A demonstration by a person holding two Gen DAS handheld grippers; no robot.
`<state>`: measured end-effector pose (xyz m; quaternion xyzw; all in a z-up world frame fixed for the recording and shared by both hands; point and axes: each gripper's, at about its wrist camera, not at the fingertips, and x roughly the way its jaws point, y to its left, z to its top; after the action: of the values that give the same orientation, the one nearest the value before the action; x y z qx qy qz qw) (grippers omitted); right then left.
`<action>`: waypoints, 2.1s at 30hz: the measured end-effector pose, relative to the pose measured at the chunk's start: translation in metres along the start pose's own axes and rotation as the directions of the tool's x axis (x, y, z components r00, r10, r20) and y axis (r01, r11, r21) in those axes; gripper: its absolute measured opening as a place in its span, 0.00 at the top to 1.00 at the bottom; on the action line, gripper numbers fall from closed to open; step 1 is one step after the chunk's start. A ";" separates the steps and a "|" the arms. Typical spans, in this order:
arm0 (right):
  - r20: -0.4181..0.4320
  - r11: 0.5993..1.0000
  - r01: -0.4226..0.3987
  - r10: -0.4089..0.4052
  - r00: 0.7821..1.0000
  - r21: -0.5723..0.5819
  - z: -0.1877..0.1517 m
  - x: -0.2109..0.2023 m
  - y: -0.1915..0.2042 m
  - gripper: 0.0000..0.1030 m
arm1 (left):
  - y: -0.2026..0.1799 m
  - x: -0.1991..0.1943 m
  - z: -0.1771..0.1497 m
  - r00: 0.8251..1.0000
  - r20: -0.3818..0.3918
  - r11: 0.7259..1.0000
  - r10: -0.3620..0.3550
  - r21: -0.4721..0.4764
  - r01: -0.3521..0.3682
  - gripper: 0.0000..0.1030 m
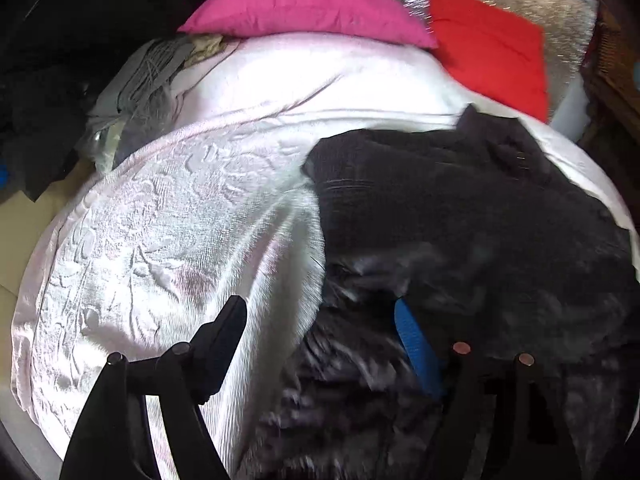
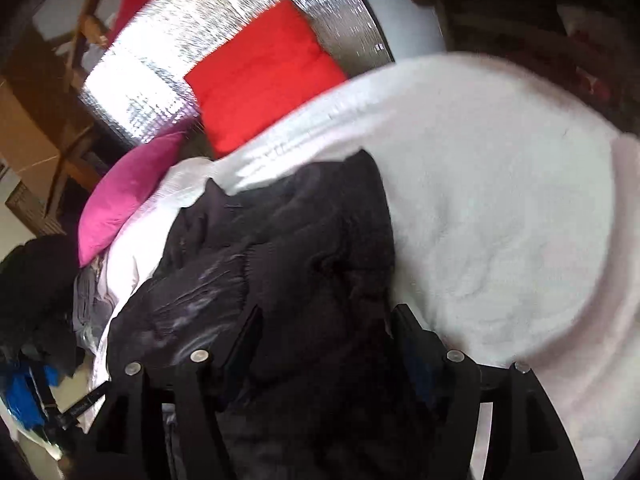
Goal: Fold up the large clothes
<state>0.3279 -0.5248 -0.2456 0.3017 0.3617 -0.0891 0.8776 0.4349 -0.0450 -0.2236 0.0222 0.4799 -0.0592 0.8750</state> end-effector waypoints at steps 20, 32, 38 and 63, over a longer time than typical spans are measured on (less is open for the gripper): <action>-0.166 0.996 -0.073 0.065 0.984 -0.041 -0.165 -0.153 -0.091 0.32 | 0.045 -0.108 -0.203 0.916 -0.276 0.884 -0.291 0.290 0.368 0.25; -0.208 0.976 -0.010 -0.036 0.977 -0.217 -0.228 -0.146 -0.043 0.43 | 0.075 -0.098 -0.240 0.862 -0.428 0.903 -0.272 0.195 0.382 0.21; -0.200 0.982 0.021 -0.059 0.978 -0.186 -0.232 -0.148 -0.052 0.43 | 0.071 -0.105 -0.256 0.864 -0.376 0.887 -0.336 0.183 0.424 0.22; -0.252 0.956 -0.029 -0.048 0.966 -0.293 -0.256 -0.147 -0.039 0.65 | 0.032 -0.088 -0.283 0.852 -0.449 0.898 -0.268 0.205 0.390 0.46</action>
<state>0.0585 -0.4128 -0.3048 0.1748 0.4829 0.0013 0.8581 0.1551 0.0212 -0.3027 0.0780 0.6352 -0.2730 0.7182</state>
